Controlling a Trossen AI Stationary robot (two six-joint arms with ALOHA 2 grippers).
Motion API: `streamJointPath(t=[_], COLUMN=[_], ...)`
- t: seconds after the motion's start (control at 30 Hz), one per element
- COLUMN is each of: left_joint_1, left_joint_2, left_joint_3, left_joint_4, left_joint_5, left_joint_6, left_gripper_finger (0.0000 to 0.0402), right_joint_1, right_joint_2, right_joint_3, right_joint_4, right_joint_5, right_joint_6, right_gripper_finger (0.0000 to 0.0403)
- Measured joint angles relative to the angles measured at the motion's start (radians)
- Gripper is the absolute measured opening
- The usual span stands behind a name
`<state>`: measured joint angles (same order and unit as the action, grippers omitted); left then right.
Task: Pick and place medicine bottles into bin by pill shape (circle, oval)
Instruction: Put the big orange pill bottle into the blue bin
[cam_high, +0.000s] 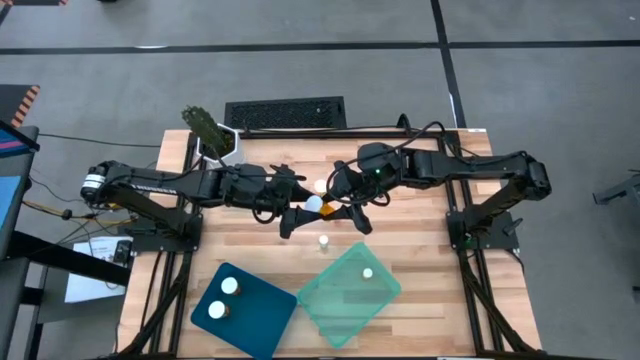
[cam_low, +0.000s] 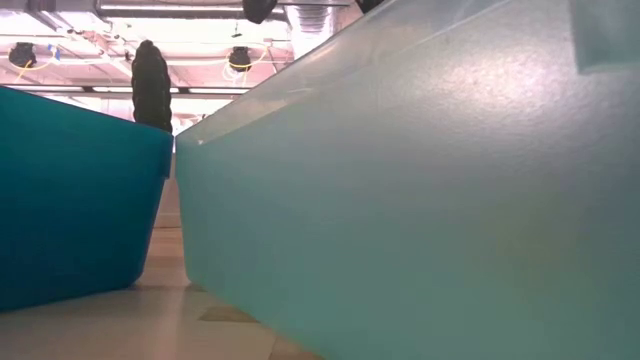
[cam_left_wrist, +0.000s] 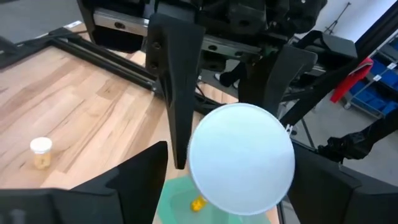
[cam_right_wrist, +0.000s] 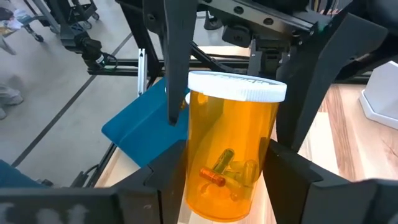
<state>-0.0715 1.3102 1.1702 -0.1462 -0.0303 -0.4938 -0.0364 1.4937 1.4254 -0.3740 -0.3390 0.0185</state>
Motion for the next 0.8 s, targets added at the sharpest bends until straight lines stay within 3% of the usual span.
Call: streamJointPath(t=[0.8], left_joint_1=[0.000], left_joint_2=[0.000], left_joint_3=[0.000], left_joint_4=[-0.001], left_joint_5=[-0.038], left_joint_6=[0.016], left_gripper_finger=[0.0216], right_joint_1=[0.002], right_joint_2=[0.000], right_joint_3=[0.000], right_joint_4=[-0.006], right_joint_5=[0.001], right_joint_6=[0.006], right_gripper_finger=[0.0202])
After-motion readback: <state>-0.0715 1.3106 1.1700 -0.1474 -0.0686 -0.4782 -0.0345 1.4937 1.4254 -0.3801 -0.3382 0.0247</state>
